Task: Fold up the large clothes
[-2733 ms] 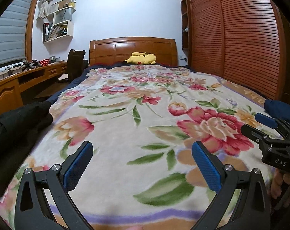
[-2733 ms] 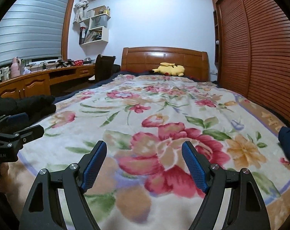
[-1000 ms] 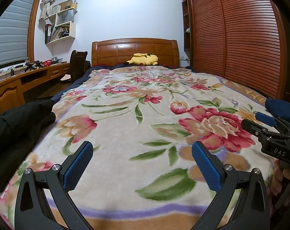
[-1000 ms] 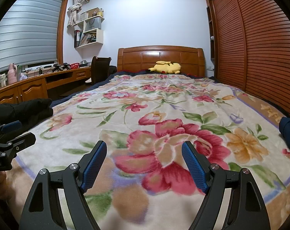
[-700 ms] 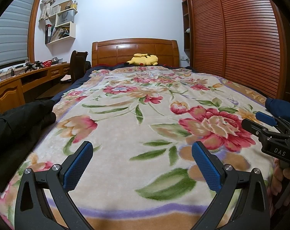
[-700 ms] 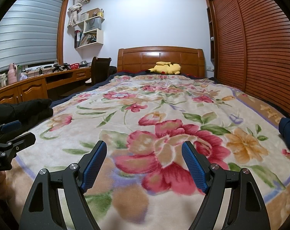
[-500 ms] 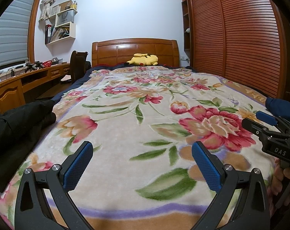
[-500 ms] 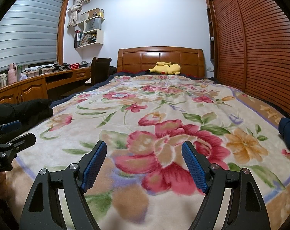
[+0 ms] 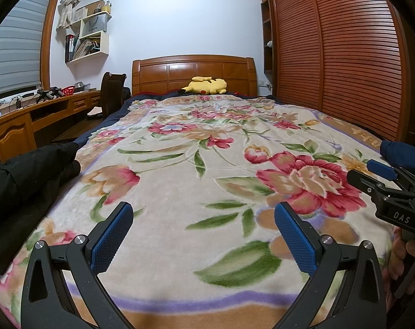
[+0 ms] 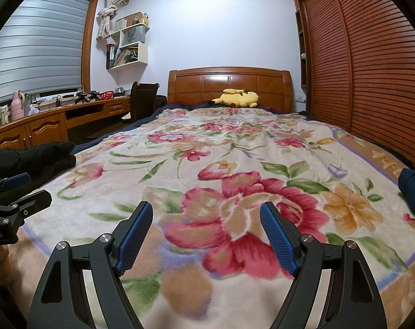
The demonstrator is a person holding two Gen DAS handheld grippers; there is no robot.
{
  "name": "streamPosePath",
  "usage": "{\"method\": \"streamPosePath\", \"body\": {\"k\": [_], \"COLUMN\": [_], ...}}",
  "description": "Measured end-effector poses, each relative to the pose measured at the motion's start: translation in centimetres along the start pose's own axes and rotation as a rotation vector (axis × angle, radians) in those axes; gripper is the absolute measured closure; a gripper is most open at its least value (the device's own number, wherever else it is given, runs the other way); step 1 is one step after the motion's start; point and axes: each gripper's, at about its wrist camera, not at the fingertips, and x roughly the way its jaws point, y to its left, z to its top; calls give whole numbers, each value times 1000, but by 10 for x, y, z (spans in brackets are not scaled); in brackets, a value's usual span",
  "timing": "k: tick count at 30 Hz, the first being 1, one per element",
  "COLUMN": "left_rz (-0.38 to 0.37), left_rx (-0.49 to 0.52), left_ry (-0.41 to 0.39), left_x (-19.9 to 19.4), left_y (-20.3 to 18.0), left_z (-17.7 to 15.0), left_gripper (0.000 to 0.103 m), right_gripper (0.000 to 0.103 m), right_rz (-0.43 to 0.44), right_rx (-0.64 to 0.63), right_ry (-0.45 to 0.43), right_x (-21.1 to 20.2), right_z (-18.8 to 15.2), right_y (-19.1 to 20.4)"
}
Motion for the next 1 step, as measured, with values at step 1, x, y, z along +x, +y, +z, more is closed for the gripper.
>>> {"method": "streamPosePath", "body": {"k": [1], "left_rz": [0], "left_rx": [-1], "left_ry": [0], "left_x": [0], "left_y": [0], "left_z": [0], "left_gripper": [0], "right_gripper": [21], "right_rz": [0], "right_rx": [0], "right_ry": [0], "right_x": [0], "right_z": [0], "right_y": [0]}}
